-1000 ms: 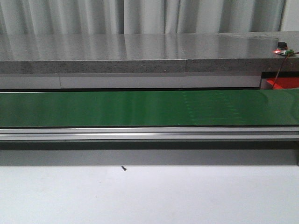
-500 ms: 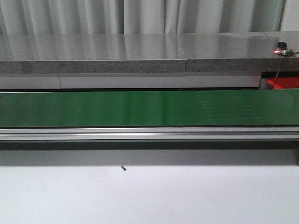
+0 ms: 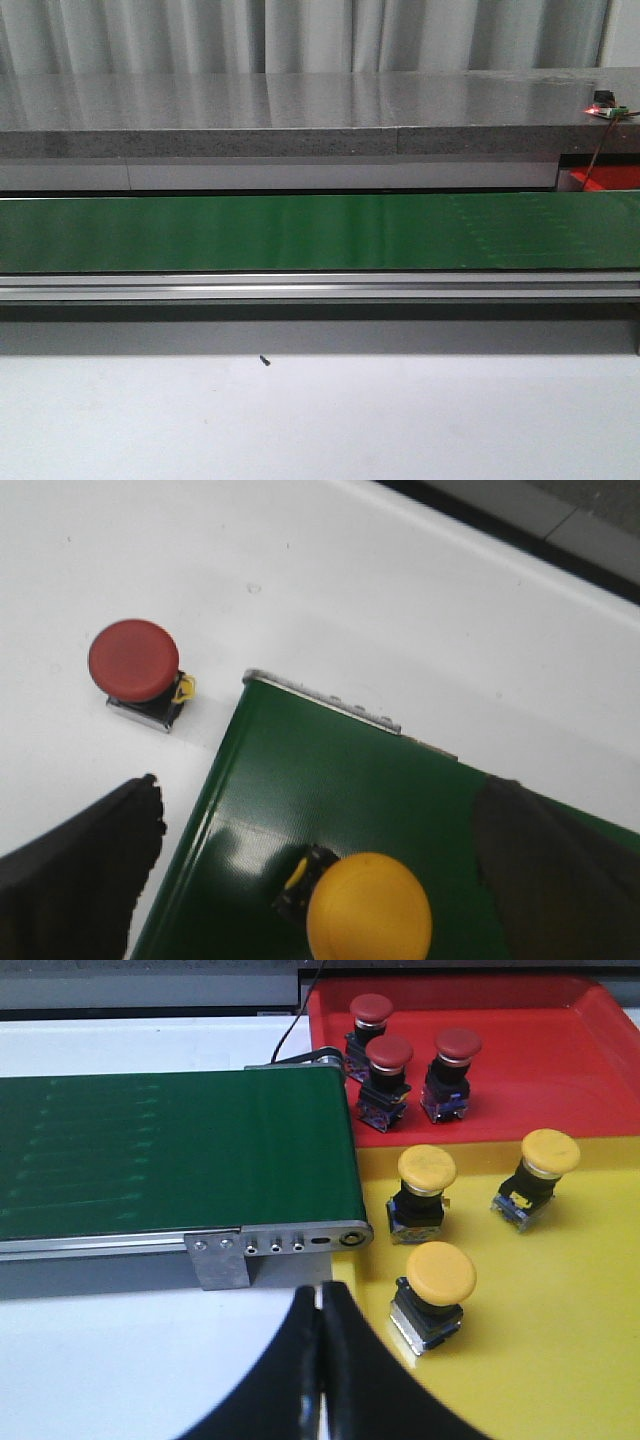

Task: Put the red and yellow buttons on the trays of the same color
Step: 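Lower the yellow button onto the belt and open the left gripper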

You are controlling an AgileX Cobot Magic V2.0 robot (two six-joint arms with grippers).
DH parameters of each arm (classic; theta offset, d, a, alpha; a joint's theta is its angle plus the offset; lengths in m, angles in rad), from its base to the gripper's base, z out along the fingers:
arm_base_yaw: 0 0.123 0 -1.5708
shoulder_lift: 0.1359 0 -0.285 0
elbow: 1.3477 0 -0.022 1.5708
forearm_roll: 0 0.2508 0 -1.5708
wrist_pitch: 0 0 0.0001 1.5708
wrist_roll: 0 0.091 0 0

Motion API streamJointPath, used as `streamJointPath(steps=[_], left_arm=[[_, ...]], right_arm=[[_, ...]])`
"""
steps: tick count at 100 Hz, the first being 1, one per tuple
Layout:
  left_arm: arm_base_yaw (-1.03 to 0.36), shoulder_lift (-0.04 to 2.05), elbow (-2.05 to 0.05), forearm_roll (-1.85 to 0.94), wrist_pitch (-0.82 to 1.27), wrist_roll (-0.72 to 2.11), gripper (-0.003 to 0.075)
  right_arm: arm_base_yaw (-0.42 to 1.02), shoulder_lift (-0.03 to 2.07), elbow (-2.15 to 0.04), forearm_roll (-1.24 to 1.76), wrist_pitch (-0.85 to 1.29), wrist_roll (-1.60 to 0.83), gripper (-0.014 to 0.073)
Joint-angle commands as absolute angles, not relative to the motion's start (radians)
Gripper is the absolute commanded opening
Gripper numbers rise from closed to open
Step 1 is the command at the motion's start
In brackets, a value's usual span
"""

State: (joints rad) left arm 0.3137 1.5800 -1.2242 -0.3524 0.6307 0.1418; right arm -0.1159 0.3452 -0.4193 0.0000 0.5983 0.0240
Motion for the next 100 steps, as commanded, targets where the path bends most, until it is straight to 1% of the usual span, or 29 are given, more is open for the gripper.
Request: streamJointPath(steps=[1, 28, 46, 70, 88, 100], left_arm=[[0.329, 1.531, -1.252, -0.377, 0.564, 0.114, 0.0598], [0.421, 1.593, -1.252, -0.41, 0.556, 0.061, 0.0598], [0.43, 1.661, -1.261, -0.412, 0.556, 0.061, 0.0598], [0.439, 1.786, -1.375, -0.415, 0.573, 0.031, 0.0596], [0.441, 1.893, -1.484, -0.415, 0.636, 0.012, 0.0596], [0.441, 1.953, -1.539, -0.415, 0.642, 0.0, 0.0596]], right_arm=[[-0.116, 0.35, -0.446, 0.0, 0.527, 0.02, -0.0122], [-0.116, 0.35, -0.446, 0.0, 0.527, 0.02, -0.0122], [-0.116, 0.35, -0.446, 0.0, 0.527, 0.02, -0.0122], [-0.116, 0.35, -0.446, 0.0, 0.527, 0.02, -0.0122], [-0.116, 0.35, -0.446, 0.0, 0.527, 0.02, -0.0122], [-0.116, 0.35, -0.446, 0.0, 0.527, 0.02, -0.0122]])
